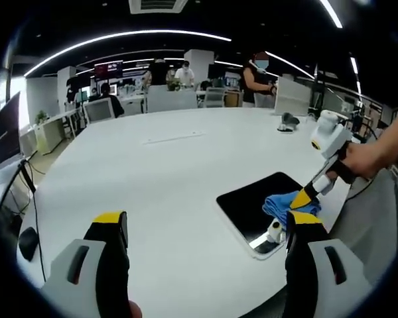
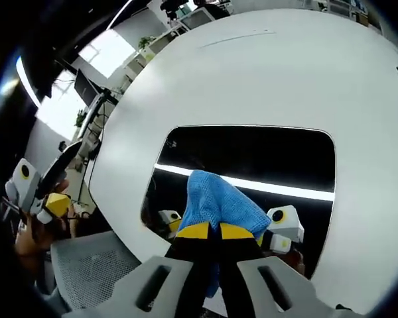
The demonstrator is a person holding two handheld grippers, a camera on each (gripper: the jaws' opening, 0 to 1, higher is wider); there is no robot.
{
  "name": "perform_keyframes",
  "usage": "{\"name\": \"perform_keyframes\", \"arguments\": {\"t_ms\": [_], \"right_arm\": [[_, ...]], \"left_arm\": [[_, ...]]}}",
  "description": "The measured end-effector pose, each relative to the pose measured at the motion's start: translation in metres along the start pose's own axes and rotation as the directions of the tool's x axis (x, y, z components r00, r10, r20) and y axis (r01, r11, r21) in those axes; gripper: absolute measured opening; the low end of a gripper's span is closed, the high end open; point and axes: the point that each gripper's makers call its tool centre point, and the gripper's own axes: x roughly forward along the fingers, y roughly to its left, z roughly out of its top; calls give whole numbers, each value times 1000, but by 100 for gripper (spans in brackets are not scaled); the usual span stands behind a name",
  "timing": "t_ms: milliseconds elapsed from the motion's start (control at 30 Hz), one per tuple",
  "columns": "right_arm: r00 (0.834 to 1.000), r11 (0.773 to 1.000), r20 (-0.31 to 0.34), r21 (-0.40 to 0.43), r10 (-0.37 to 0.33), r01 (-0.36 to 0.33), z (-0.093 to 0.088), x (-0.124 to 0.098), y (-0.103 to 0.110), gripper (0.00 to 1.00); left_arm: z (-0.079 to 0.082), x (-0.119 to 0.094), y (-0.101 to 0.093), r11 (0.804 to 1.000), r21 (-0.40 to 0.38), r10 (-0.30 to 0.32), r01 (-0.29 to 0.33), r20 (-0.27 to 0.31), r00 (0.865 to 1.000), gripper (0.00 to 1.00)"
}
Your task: Wipe the mirror surface with the cleaning cloth until all visible marks leave the cleaned area.
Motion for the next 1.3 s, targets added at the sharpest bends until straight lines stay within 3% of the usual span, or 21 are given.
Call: {"name": "perform_keyframes", "arguments": {"t_ms": [533,633,733,1300], "right_arm": [[1000,999,5,-36,-22,23,22,9,-6,0],[1000,999,9,-42,-28,29,29,11,-8,0],[999,995,5,-95,-42,42,33,12,-7,0],[996,989,34,-126,-80,83,76,25,-19,0]], "left_arm": [[-5,-4,4,999,-32,8,-7,14,1000,99],[-8,-2,3,1000,0,8,-8,3,1000,99],[-10,0,2,1000,-2,0,0,0,1000,99],[-8,8,3,1000,10,-1,1,-11,1000,99]]}}
